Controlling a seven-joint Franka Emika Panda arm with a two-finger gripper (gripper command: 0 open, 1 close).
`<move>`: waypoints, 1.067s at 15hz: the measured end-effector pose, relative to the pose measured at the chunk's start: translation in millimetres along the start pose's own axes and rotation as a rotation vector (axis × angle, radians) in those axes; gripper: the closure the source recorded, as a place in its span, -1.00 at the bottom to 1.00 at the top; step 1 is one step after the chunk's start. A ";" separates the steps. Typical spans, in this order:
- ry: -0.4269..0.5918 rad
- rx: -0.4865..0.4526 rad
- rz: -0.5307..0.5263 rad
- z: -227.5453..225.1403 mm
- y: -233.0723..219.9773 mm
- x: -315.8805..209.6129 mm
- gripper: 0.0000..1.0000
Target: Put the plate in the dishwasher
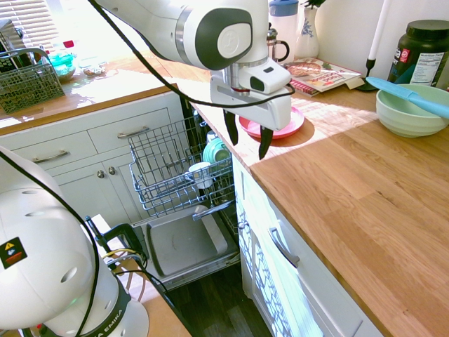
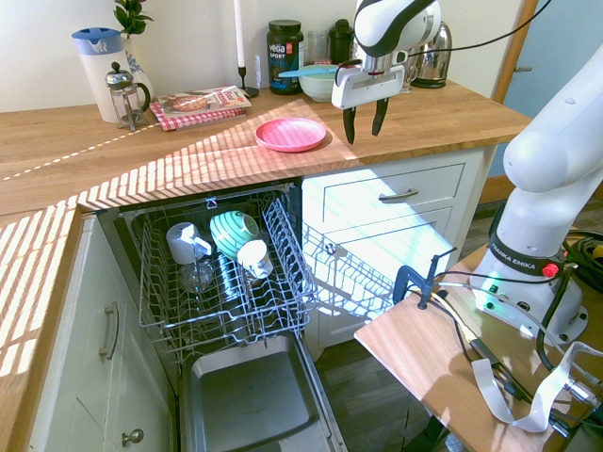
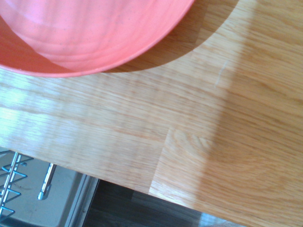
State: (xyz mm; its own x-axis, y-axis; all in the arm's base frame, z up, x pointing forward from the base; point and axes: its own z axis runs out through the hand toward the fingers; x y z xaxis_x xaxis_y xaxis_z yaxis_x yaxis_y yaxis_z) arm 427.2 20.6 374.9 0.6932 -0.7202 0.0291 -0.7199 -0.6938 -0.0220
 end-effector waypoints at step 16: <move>-0.001 0.491 0.141 40.9 -22.6 105.3 1.00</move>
State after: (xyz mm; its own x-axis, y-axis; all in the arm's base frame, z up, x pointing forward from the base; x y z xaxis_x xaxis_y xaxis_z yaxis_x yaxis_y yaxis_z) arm 517.9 -39.8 337.6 0.5907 -0.8069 -0.0088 -0.7046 -0.5105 -0.4928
